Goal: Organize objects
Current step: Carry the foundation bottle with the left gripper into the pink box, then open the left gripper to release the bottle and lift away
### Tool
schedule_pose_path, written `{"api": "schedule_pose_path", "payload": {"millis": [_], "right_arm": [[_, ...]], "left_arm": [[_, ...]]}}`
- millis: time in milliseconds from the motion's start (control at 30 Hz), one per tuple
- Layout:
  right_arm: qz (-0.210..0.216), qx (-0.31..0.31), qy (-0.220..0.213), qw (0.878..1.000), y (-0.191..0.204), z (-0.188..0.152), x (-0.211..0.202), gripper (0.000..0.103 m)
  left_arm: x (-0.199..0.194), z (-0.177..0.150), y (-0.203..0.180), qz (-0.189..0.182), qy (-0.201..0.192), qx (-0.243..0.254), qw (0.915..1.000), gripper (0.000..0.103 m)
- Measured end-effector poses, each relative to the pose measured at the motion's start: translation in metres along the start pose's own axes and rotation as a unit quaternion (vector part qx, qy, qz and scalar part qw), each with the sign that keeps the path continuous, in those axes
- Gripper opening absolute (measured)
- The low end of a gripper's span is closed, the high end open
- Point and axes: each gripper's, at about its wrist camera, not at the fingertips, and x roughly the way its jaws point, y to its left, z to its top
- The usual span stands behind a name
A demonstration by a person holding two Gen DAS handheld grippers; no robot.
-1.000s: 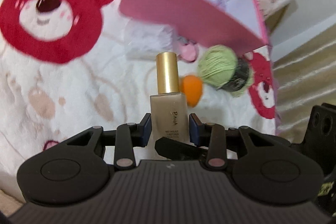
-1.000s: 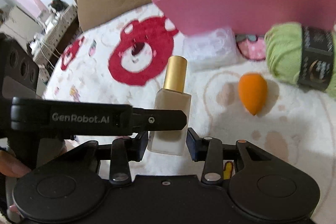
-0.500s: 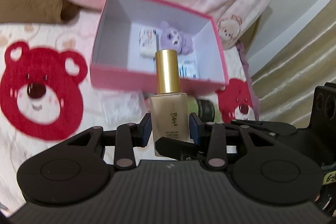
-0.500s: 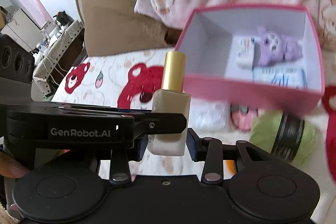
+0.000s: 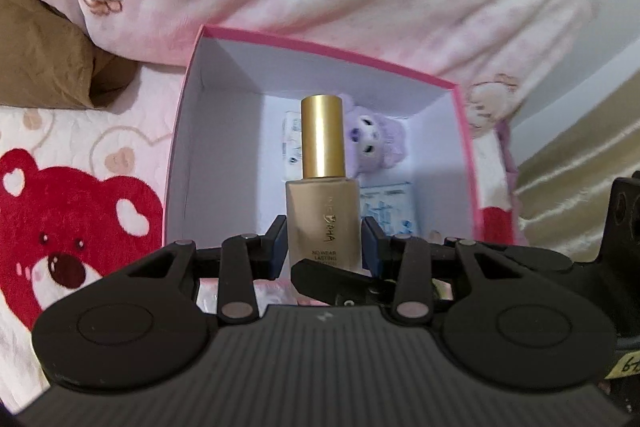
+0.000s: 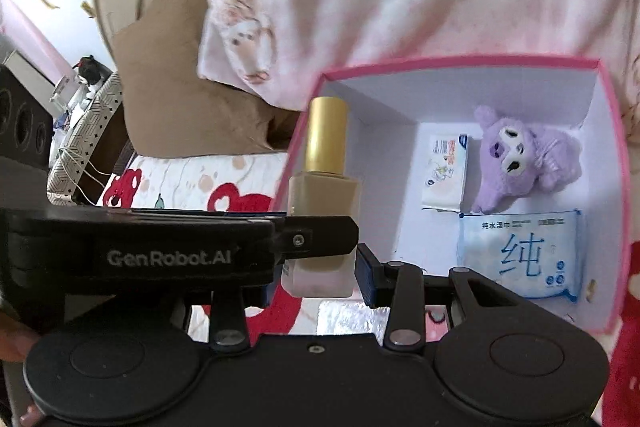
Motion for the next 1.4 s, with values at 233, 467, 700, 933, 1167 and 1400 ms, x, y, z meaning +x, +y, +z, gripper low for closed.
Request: {"api": "schedule_pose_path", "payload": {"millis": [233, 467, 700, 933, 1167, 1400], "right_arm": [[-0.01, 0.03, 0.047, 0.998, -0.035, 0.014, 0.056, 0.044], [-0.01, 0.042, 0.074, 0.996, -0.05, 0.015, 0.085, 0.044], [-0.012, 0.052, 0.083, 0.995, -0.059, 0.013, 0.098, 0.044], [-0.033, 0.058, 0.09, 0.994, -0.063, 0.012, 0.103, 0.043], [-0.043, 0.021, 0.051, 0.998, -0.053, 0.009, 0.08, 0.045], [-0.05, -0.043, 0.002, 0.998, -0.032, -0.008, 0.027, 0.046]], "left_arm": [[0.066, 0.015, 0.024, 0.015, 0.039, -0.022, 0.9989, 0.038], [0.096, 0.014, 0.039, 0.02, 0.064, -0.039, 0.997, 0.038], [0.112, 0.016, 0.038, 0.043, 0.076, -0.032, 0.9957, 0.039], [0.125, 0.015, 0.037, 0.049, 0.086, -0.035, 0.9945, 0.04], [0.115, 0.012, 0.031, 0.06, 0.061, -0.03, 0.9959, 0.043], [0.072, 0.006, 0.01, 0.062, 0.032, 0.037, 0.9969, 0.051]]}}
